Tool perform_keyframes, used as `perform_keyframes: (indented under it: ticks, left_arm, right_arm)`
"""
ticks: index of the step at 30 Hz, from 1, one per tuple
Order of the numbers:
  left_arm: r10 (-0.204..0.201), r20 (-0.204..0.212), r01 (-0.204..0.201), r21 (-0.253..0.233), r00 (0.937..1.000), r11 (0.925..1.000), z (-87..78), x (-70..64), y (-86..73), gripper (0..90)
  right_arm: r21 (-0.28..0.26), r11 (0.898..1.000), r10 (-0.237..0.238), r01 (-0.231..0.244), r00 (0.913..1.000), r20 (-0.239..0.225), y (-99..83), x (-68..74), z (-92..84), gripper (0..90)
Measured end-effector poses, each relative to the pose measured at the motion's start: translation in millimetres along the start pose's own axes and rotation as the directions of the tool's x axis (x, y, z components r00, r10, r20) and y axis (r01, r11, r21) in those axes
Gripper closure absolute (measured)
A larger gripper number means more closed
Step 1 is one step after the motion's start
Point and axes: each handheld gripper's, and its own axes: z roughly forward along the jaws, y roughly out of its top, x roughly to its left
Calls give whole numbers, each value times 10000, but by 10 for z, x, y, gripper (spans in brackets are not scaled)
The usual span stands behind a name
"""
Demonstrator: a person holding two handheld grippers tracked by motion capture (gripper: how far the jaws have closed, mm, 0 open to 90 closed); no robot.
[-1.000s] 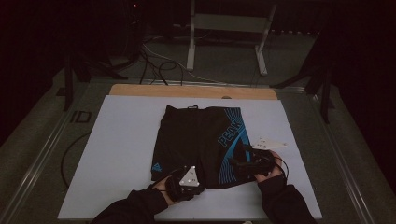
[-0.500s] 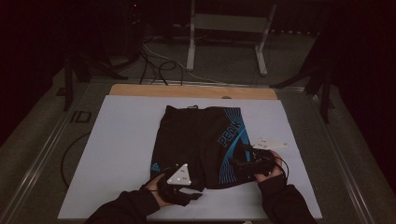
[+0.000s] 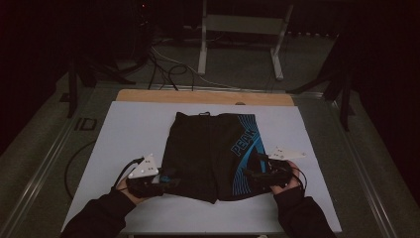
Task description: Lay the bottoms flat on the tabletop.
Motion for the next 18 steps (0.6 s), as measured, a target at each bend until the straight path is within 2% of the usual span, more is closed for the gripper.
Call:
perform_keyframes:
  ticks: [2, 4, 6, 9, 13, 15, 18]
  left_arm:
    - [-106, 155, 107, -78, 9998, 9999, -52, 48, -70, 477]
    - [-234, 519, 238, -70, 9984, 9997, -103, 104, -143, 388]
    - [-431, 590, 435, -55, 9973, 9990, -149, 157, -227, 344]
    - [-765, 591, 747, 308, 9953, 9967, -192, 224, -348, 199]
    - [-1062, 768, 1034, 400, 9914, 9938, -241, 274, -459, 33]
    - [-1155, 644, 1121, 543, 9912, 9922, -298, 285, -519, 3]
    - [-1287, 452, 1259, 593, 9907, 9903, -356, 287, -574, 0]
  right_arm:
    - [-56, 10000, -21, 20, 9999, -106, -11, 5, -10, 119]
    - [-75, 9999, -103, 102, 9999, -113, -24, 10, -22, 119]
    - [-106, 9999, -101, 99, 9998, -169, -38, 9, -32, 119]
    - [-116, 9998, -184, 181, 9994, -280, -61, 17, -39, 119]
    - [-94, 9997, -236, 232, 9990, -387, -86, 22, -41, 118]
    - [-72, 9991, -431, 427, 9976, -545, -112, 37, -52, 118]
    - [-49, 9989, -470, 467, 9965, -687, -144, 33, -71, 118]
